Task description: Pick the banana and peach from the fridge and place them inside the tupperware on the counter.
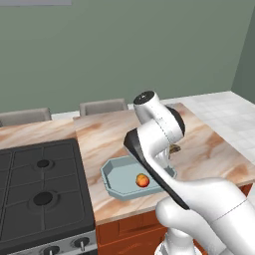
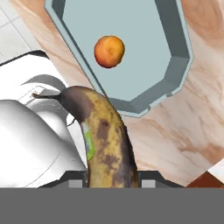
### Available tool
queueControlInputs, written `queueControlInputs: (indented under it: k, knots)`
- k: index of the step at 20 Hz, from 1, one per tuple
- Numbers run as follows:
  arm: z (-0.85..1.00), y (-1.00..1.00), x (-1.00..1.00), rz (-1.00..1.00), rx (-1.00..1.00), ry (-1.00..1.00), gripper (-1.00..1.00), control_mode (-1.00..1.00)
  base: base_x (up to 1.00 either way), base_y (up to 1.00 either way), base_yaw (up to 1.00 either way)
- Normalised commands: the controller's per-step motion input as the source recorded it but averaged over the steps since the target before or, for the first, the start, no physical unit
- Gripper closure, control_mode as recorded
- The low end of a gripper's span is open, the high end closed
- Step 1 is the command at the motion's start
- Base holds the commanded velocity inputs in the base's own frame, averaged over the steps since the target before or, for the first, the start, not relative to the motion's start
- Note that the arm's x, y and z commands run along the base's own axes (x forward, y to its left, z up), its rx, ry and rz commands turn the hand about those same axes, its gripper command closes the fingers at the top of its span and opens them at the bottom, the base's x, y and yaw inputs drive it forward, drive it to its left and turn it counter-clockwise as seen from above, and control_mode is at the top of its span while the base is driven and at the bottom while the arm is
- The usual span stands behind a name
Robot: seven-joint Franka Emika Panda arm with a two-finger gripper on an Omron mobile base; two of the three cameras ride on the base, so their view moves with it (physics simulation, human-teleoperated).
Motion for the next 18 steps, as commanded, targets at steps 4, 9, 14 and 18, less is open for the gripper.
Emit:
queueControlInputs:
  k: [4,9,14,18]
  knots:
    - [-0.13,0.00,0.16,0.00,0.18,-0.16,1.00,-1.00,0.00,0.00,0.00]
    - [-0.19,0.04,0.33,0.04,0.07,0.00,1.00,-1.00,0.00,0.00,0.00]
    - [-0.18,0.09,0.43,0.04,0.00,0.00,1.00,-1.00,0.00,0.00,0.00]
    - [-0.29,0.15,0.30,0.02,0.00,0.07,1.00,-1.00,0.00,0.00,0.00]
